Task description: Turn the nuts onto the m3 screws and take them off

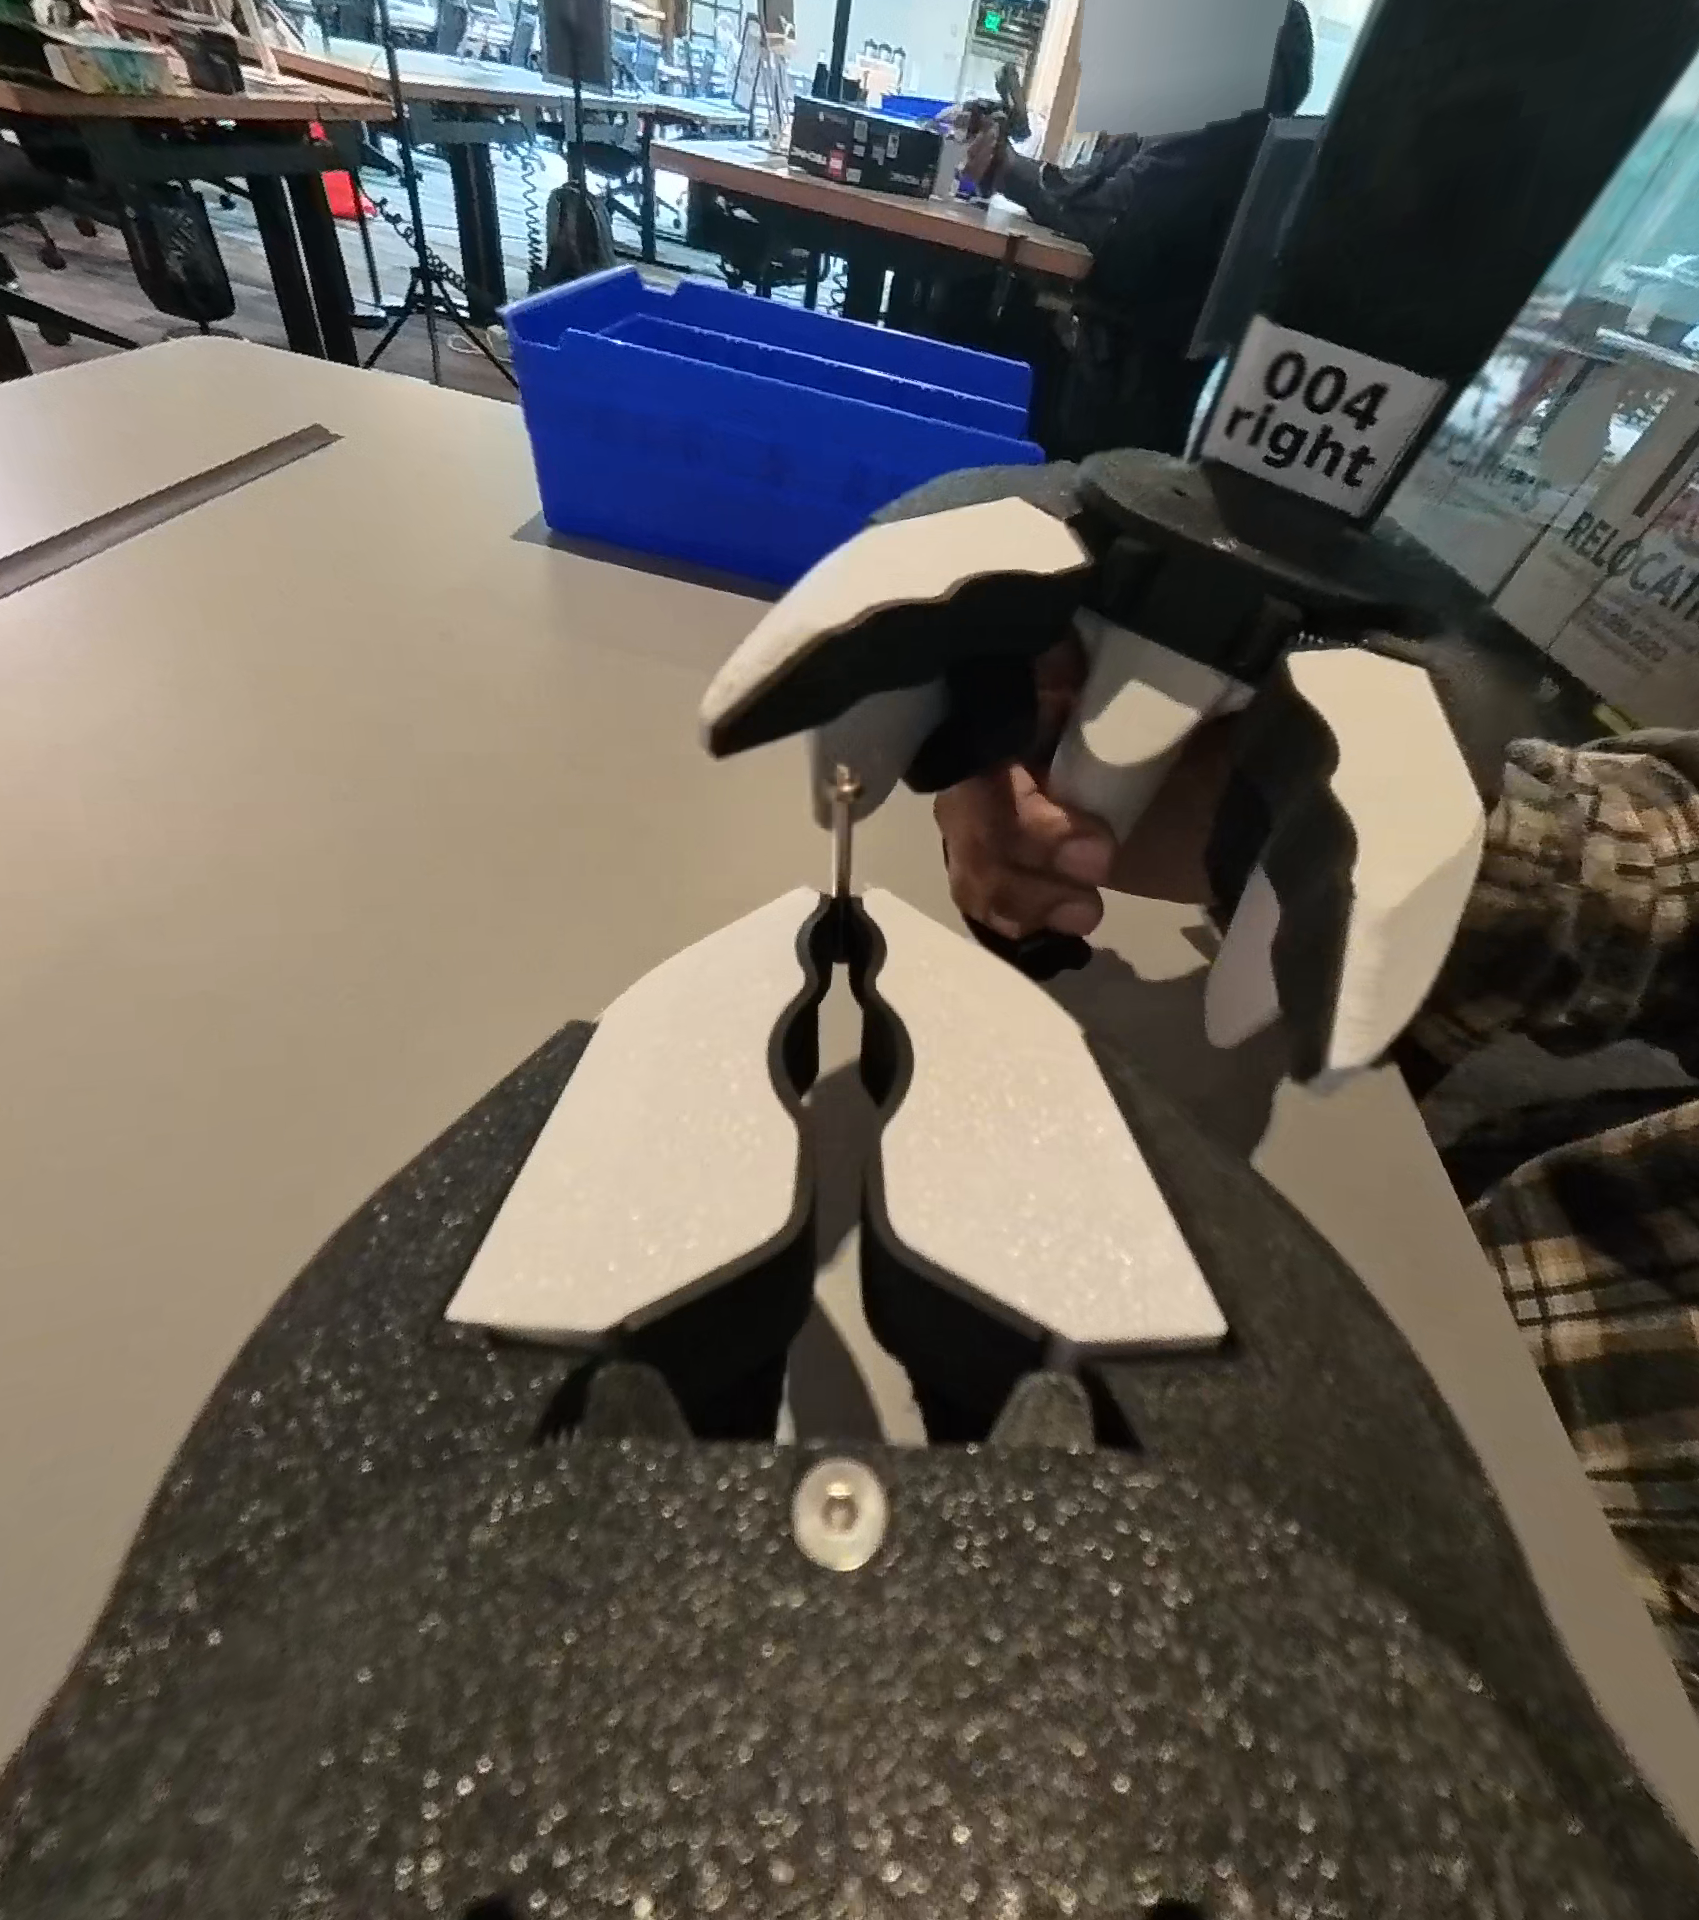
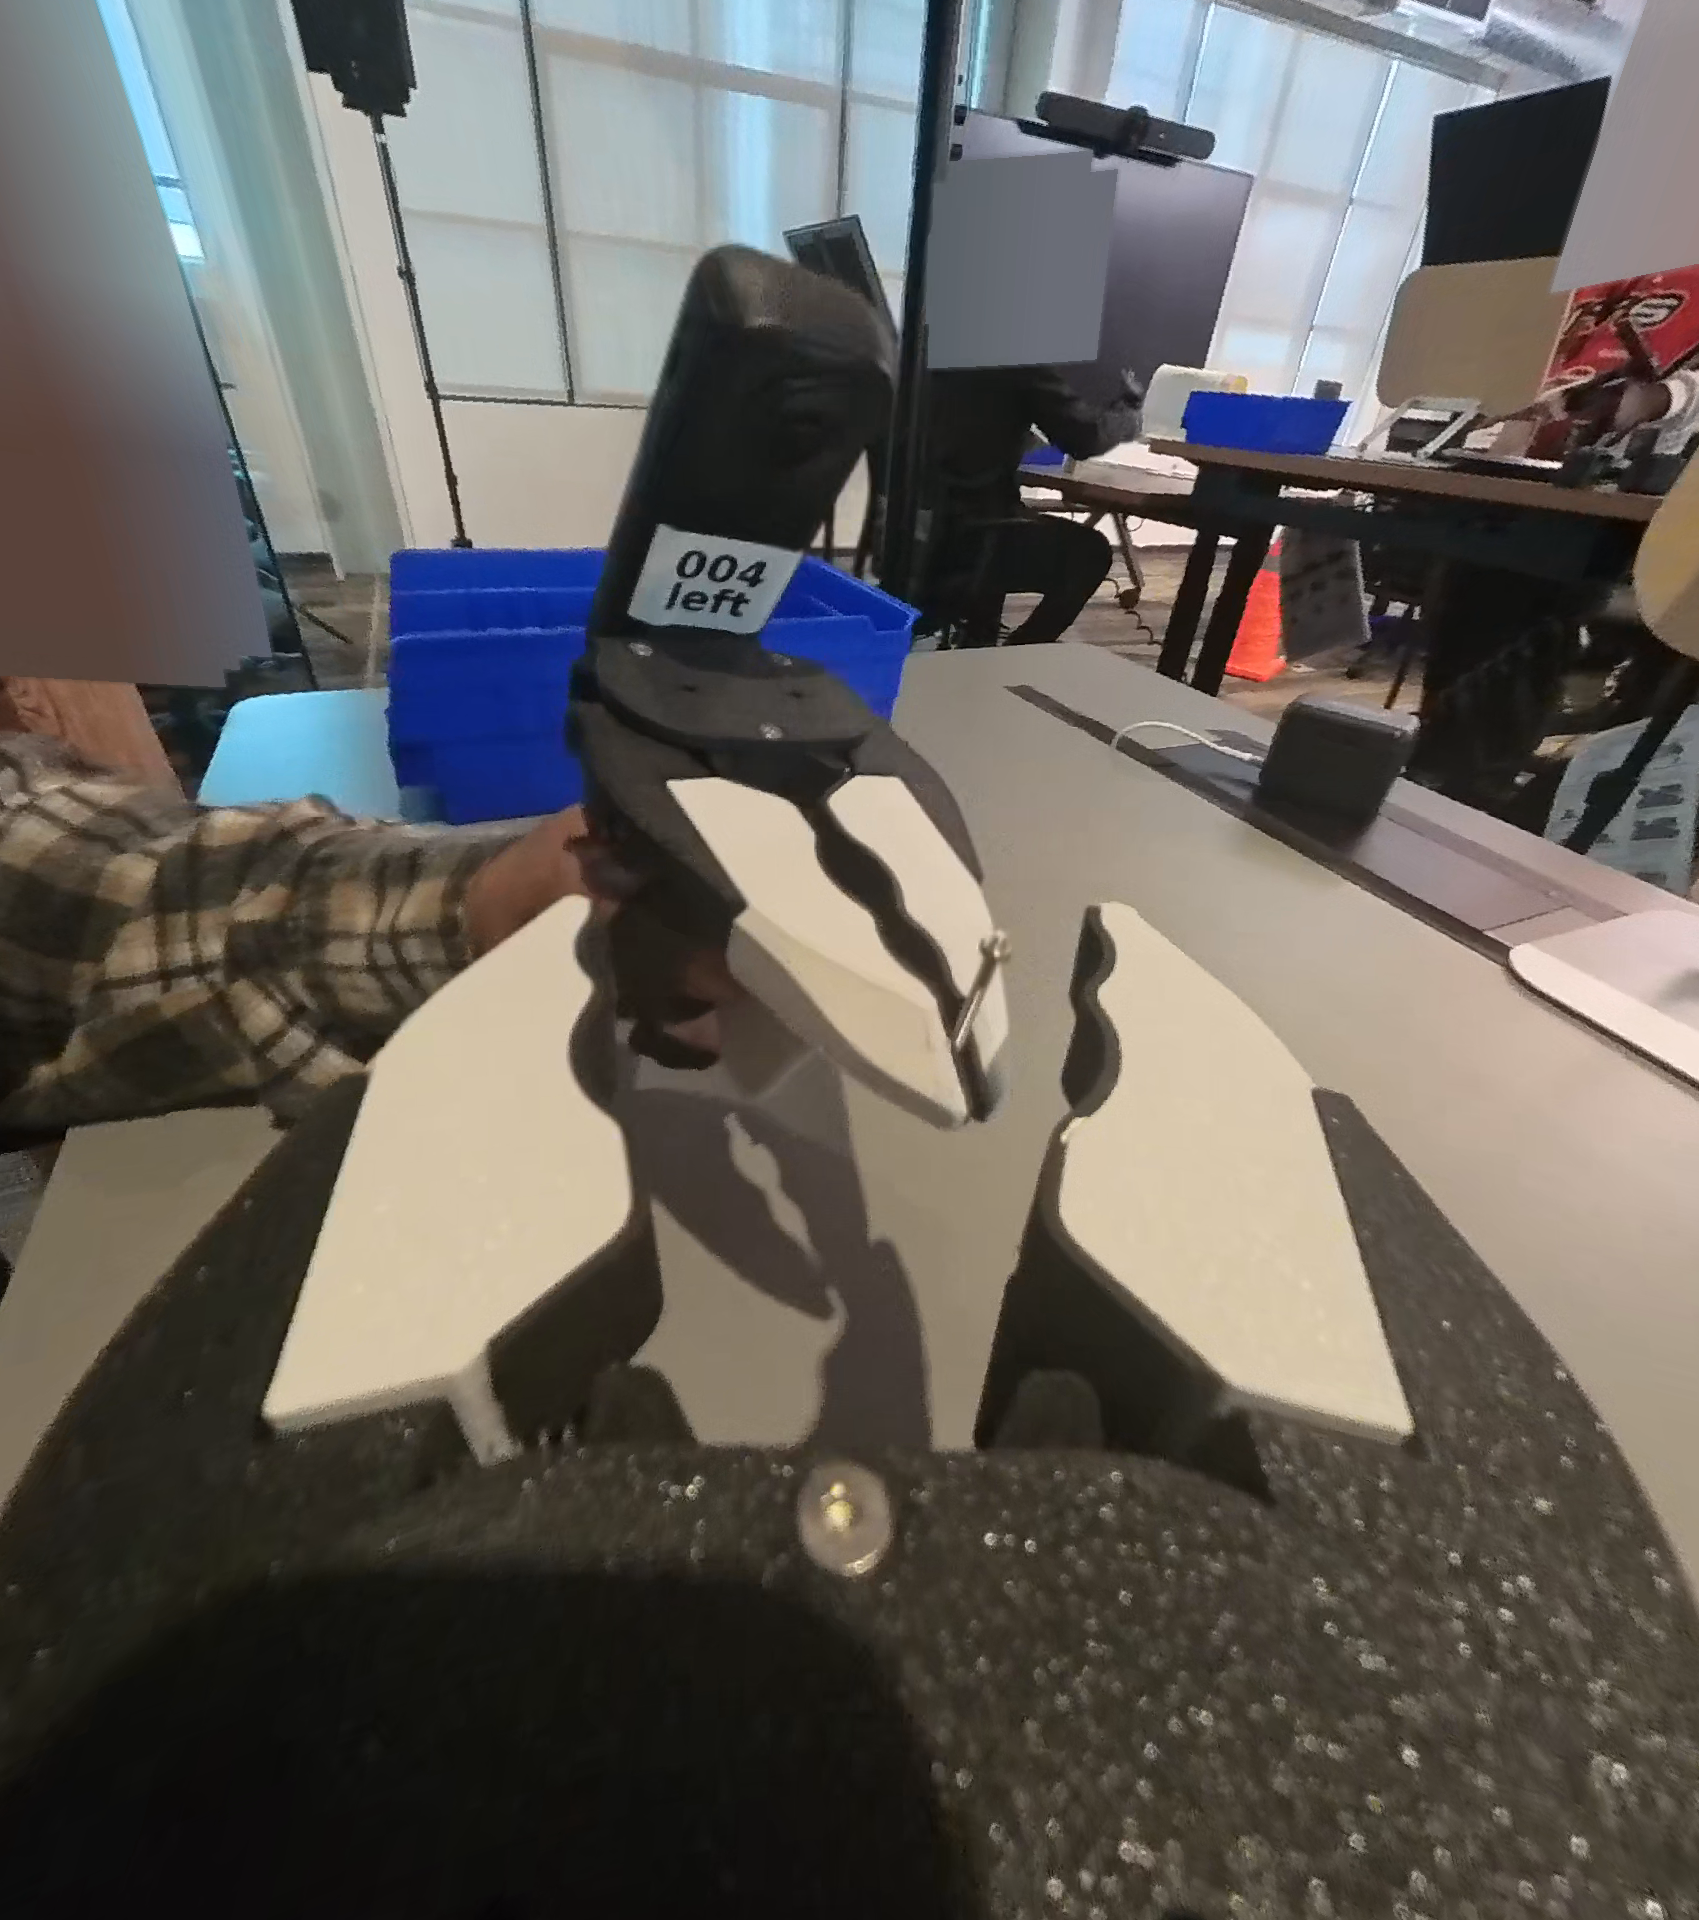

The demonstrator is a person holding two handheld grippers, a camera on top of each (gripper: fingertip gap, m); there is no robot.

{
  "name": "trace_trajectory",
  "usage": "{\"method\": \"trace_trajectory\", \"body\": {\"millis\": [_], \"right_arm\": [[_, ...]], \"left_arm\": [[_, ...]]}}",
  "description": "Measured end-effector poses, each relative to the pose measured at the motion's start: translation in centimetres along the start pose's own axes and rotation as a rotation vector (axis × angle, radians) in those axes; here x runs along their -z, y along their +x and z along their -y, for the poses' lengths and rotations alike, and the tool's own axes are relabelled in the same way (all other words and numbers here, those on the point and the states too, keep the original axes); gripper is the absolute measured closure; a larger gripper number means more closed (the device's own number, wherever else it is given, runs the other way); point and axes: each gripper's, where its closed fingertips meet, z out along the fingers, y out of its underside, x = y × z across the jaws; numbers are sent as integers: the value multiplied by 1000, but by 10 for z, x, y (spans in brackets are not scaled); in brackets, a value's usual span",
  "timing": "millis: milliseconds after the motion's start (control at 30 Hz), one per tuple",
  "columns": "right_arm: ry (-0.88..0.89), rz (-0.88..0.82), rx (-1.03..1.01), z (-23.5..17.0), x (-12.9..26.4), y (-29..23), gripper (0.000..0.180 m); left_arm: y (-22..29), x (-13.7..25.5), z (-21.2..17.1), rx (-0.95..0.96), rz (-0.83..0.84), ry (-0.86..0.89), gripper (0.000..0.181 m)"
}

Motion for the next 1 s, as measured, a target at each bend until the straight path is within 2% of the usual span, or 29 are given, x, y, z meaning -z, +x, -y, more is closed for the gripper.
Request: {"method": "trace_trajectory", "body": {"millis": [100, 333, 433, 500, 600, 700, 800, 1000], "right_arm": [[-5, 49, -15, -2, -7, -9, 96], [1, -1, -17, -3, -1, 0, 92], [-2, 54, -34, -4, -8, -9, 95], [-13, 39, -18, -6, -7, -12, 90], [-10, 14, -2, -4, 1, -11, 95], [-3, 1, -21, -1, -4, -3, 90], [-12, 55, -50, -5, -11, -12, 90], [3, -2, -38, -3, 1, -6, 92]], "left_arm": [[-2, 1, -1, 3, 14, -1, 179], [-2, 2, 0, 3, 4, 5, 179], [-2, 1, -1, 4, 7, 3, 179], [-6, 3, -1, 17, 15, 6, 179], [-8, 5, 0, 24, 15, 12, 179], [-1, 2, 1, 6, -5, 11, 179], [-1, 2, 0, 4, 5, 7, 179], [-3, 4, 1, 17, -2, 12, 179]]}}
